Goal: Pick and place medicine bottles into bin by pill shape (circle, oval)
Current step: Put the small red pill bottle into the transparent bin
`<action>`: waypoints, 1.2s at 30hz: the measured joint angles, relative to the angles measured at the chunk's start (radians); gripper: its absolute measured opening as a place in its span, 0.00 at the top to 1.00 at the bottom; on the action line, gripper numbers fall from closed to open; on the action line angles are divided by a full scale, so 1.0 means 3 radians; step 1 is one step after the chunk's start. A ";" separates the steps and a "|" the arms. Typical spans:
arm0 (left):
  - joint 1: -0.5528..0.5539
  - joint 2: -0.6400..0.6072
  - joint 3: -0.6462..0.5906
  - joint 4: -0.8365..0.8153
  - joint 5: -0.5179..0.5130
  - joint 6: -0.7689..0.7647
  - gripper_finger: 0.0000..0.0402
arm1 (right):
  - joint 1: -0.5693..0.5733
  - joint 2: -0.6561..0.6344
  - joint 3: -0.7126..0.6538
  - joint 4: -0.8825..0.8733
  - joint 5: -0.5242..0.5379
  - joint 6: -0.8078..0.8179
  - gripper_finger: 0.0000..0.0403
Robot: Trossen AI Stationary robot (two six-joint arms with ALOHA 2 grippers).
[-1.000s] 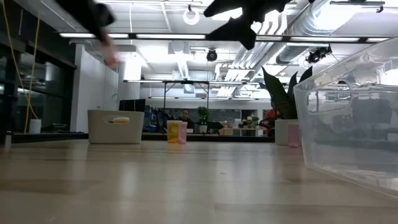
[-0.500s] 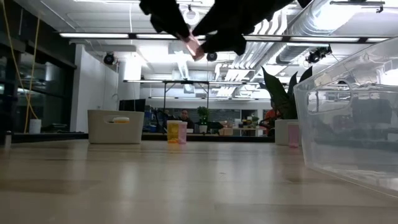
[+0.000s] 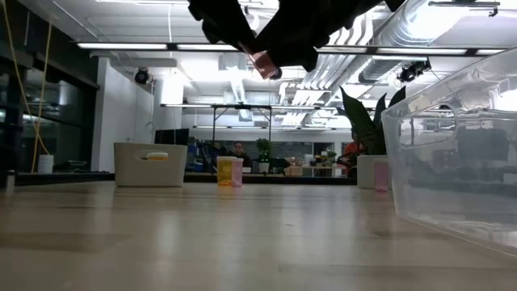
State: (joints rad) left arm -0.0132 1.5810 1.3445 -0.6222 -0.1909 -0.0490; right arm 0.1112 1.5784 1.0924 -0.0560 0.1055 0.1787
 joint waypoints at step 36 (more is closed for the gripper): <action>0.0071 -0.0009 0.0000 0.0009 0.0175 0.0001 0.72 | 0.0000 -0.0041 0.0000 -0.0180 -0.0001 -0.0104 0.74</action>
State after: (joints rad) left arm 0.0080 1.5784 1.3445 -0.6195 -0.1386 -0.0486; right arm 0.1112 1.5660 1.0924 -0.1100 0.1051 0.1475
